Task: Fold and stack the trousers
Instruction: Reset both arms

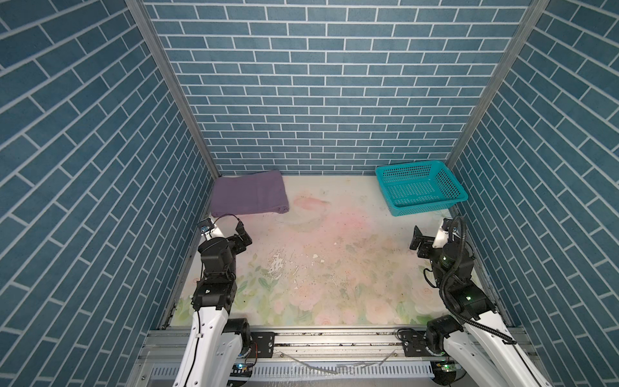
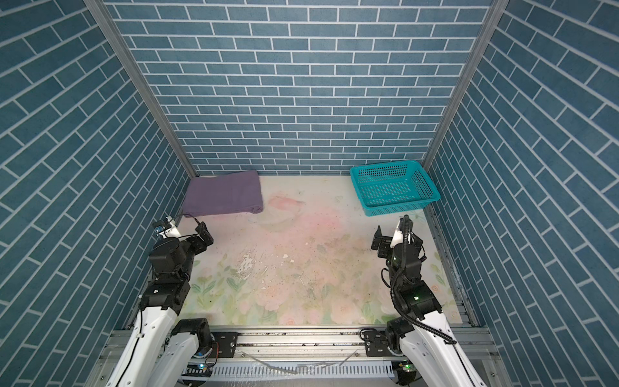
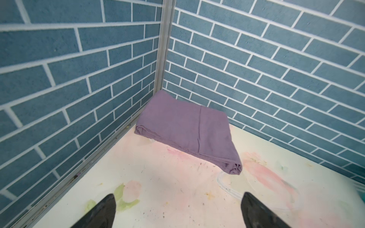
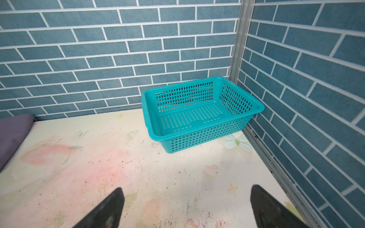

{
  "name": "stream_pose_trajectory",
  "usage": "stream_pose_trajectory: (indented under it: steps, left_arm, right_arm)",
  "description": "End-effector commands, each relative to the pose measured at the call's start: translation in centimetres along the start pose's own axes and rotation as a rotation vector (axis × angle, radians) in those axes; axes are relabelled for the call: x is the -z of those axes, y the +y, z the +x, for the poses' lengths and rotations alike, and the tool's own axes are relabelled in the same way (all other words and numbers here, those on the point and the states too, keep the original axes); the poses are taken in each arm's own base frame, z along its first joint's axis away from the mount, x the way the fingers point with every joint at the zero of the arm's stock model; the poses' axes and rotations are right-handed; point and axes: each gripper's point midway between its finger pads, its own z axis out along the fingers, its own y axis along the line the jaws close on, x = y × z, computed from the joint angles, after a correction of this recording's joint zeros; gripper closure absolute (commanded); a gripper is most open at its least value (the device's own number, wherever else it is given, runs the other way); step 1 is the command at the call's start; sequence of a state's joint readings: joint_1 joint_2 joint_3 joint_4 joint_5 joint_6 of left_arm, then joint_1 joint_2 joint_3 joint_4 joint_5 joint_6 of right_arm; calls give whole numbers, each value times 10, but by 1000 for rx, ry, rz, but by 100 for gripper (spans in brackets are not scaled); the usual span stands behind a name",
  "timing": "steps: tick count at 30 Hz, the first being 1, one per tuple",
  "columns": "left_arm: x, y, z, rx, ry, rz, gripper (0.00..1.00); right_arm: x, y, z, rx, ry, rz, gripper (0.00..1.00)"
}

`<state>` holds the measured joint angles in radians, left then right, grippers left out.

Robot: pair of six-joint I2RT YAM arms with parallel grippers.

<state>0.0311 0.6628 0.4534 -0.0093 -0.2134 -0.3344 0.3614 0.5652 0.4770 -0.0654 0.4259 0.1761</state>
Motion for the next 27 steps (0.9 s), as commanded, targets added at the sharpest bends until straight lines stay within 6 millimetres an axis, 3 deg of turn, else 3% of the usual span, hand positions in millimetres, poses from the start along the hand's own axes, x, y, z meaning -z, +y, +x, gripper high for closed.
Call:
stream_pose_trajectory:
  steps: [1,5,10,14,18,23,27]
  left_arm:
    - [-12,17,13,-44,-14,-93,1]
    - [-19,30,24,-100,-14,-158,1]
    - [-29,39,41,-116,-33,-190,1]
    - [-45,39,57,-138,-5,-189,1]
    - [-62,38,72,-154,29,-196,1]
    - [-76,32,68,-162,-2,-178,1]
    - [-83,30,66,-178,-3,-180,1]
  right_arm:
    - [-7,-8,15,84,35,57,1]
    - [-17,-20,35,159,107,143,1]
    - [-35,-21,57,201,190,172,1]
    - [-50,-23,68,206,212,194,1]
    - [-64,-38,87,191,247,251,1]
    - [-73,-64,118,65,291,309,1]
    - [-80,-71,119,16,309,288,1]
